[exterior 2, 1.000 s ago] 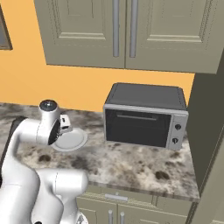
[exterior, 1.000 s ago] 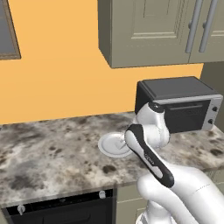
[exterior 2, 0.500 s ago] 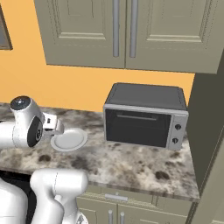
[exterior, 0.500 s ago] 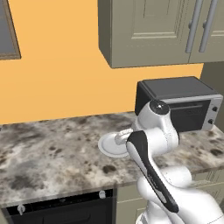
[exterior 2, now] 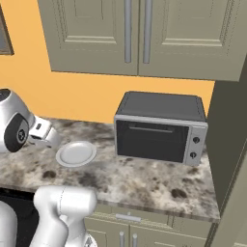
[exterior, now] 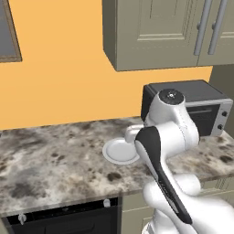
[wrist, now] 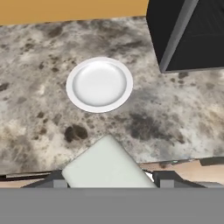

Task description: Pick up the marshmallow and place it in the cup of hot chocolate on the dining counter.

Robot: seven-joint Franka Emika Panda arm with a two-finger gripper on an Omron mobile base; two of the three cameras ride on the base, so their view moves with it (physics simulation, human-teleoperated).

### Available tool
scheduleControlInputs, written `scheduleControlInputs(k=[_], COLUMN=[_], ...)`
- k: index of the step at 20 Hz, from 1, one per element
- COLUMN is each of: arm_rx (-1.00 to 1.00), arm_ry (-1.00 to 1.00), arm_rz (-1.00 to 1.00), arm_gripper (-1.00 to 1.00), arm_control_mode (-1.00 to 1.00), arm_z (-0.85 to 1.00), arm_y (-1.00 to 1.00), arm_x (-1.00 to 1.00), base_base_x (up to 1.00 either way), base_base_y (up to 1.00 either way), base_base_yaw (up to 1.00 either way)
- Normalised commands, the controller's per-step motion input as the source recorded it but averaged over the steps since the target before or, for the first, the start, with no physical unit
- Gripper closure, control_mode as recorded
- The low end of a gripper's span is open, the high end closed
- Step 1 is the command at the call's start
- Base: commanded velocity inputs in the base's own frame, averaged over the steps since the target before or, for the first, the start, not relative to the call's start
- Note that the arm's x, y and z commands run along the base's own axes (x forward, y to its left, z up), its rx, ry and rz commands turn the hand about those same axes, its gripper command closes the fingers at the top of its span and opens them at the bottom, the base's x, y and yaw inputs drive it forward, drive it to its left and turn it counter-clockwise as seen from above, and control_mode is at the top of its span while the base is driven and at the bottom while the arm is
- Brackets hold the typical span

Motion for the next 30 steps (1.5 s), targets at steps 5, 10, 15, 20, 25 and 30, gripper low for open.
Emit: scheduleControlInputs(k=[5,10,15,20,25,30], arm_rx=[0.0,0.0,0.0,0.0,0.0,0.0], arm_ry=[0.01,0.0,0.0,0.0,0.0,0.0], arm_rz=[0.0,0.0,0.0,0.0,0.0,0.0], arm_gripper=[1.0,1.0,1.0,1.0,1.0,1.0], arm_control_mode=[-1.0,-1.0,-1.0,1.0,1.0,1.0], arm_z=[0.27,-0.02,-0.01,0.0,0.0,0.0], arm_y=[-0.28,-0.32,-0.25,-0.13,0.0,0.0], arm_x=[-0.53,-0.09,-0.06,-0.17,0.0,0.0], base_base_x=[0.0,0.0,0.0,-0.13,-0.82,-0.41], base_base_y=[0.0,0.0,0.0,0.0,0.0,0.46], base_base_yaw=[0.0,0.0,0.0,0.0,0.01,0.22])
